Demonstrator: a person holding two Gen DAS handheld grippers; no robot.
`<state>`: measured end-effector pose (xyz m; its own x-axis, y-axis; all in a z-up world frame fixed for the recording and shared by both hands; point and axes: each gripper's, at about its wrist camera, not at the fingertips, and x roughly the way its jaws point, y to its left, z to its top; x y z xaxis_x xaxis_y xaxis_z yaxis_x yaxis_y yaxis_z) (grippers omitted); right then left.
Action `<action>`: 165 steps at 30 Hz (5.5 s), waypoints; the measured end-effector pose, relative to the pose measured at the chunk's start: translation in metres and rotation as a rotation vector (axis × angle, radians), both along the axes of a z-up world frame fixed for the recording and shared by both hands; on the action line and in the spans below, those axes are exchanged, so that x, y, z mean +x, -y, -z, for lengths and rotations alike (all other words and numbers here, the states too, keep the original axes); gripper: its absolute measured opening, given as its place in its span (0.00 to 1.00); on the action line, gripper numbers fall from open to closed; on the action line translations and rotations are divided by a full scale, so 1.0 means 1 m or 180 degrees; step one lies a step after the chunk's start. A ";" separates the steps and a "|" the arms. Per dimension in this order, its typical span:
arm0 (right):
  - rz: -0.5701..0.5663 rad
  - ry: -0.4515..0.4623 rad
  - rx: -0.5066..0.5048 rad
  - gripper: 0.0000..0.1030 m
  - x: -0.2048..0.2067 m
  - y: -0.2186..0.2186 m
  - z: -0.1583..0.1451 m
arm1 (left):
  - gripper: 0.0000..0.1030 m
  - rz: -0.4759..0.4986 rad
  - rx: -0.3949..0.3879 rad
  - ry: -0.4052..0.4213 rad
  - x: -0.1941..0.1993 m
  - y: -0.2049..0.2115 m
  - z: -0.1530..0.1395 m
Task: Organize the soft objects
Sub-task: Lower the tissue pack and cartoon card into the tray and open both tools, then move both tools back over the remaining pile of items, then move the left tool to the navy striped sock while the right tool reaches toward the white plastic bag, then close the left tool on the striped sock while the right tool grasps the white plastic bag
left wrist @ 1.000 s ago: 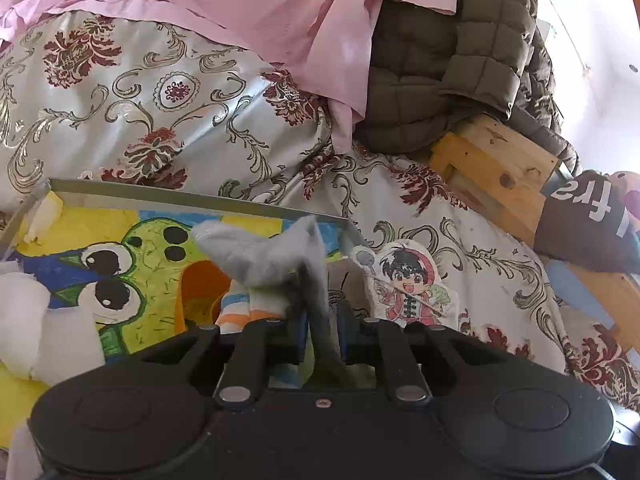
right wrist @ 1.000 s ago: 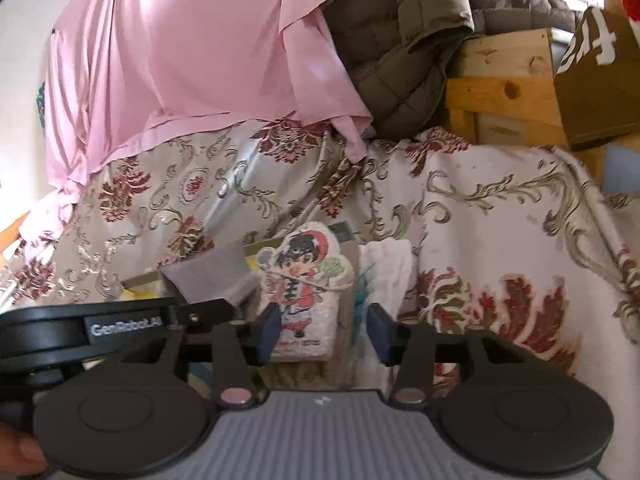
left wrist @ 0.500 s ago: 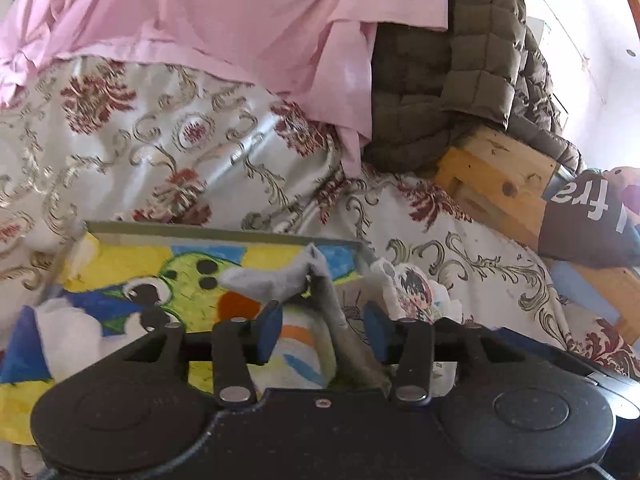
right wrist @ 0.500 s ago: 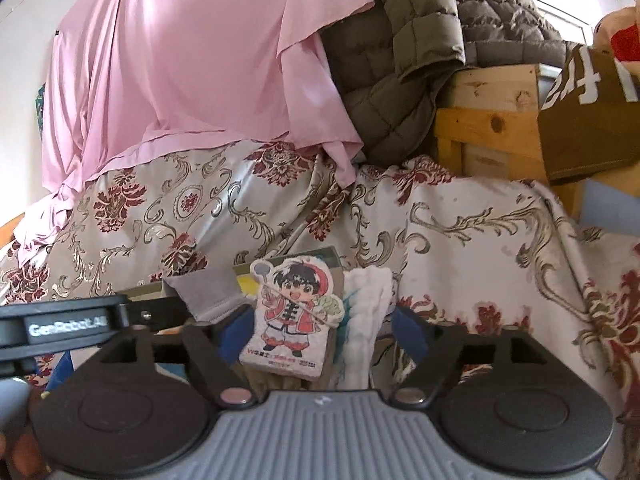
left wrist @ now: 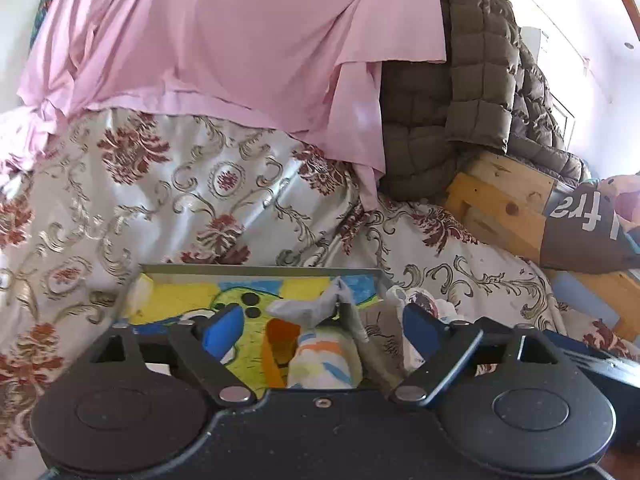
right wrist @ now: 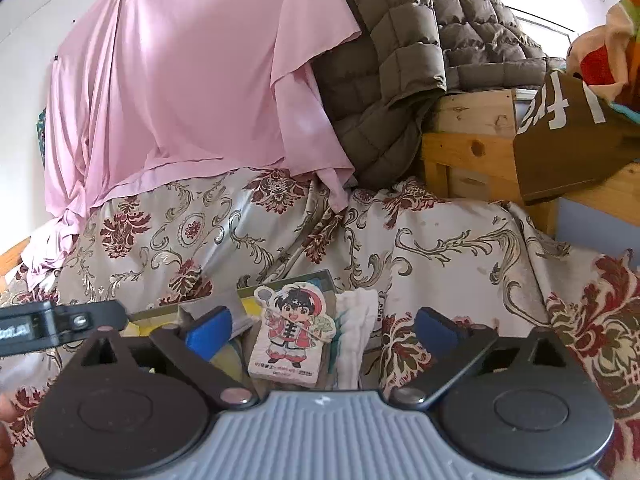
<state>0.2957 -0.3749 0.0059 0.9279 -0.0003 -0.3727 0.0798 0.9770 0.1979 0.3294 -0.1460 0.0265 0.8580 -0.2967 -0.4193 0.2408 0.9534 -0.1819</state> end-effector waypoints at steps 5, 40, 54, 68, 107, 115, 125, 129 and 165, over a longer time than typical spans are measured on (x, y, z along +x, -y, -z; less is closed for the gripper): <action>-0.0049 0.0029 -0.0003 1.00 -0.010 -0.004 -0.003 | 0.94 -0.0071 0.0122 0.0066 -0.023 -0.010 -0.005; -0.0783 0.0098 -0.0427 1.00 -0.163 -0.100 0.009 | 0.99 -0.1012 0.0220 0.0067 -0.209 -0.114 0.028; -0.0750 -0.0115 -0.0553 1.00 -0.215 -0.115 0.017 | 0.99 -0.0987 0.0401 -0.0185 -0.258 -0.129 0.077; -0.1218 -0.0610 -0.0850 1.00 -0.200 -0.149 0.044 | 0.99 -0.1237 0.0358 -0.0395 -0.256 -0.152 0.091; -0.1035 -0.0685 -0.0505 1.00 -0.180 -0.134 0.042 | 0.99 -0.0622 0.0531 -0.0313 -0.189 -0.128 0.062; -0.0801 -0.0646 -0.0376 1.00 -0.173 -0.121 0.040 | 0.99 -0.0287 0.0510 -0.0213 -0.182 -0.123 0.069; -0.0771 -0.0518 -0.0262 1.00 -0.137 -0.110 0.038 | 0.99 0.0162 0.0628 -0.0114 -0.157 -0.112 0.080; -0.0979 -0.0345 -0.0380 1.00 -0.108 -0.120 0.033 | 0.99 0.0281 0.0770 -0.0086 -0.150 -0.109 0.085; -0.2261 -0.0884 -0.1029 0.58 -0.007 -0.171 0.062 | 0.53 0.0652 0.0943 -0.0472 -0.106 -0.108 0.089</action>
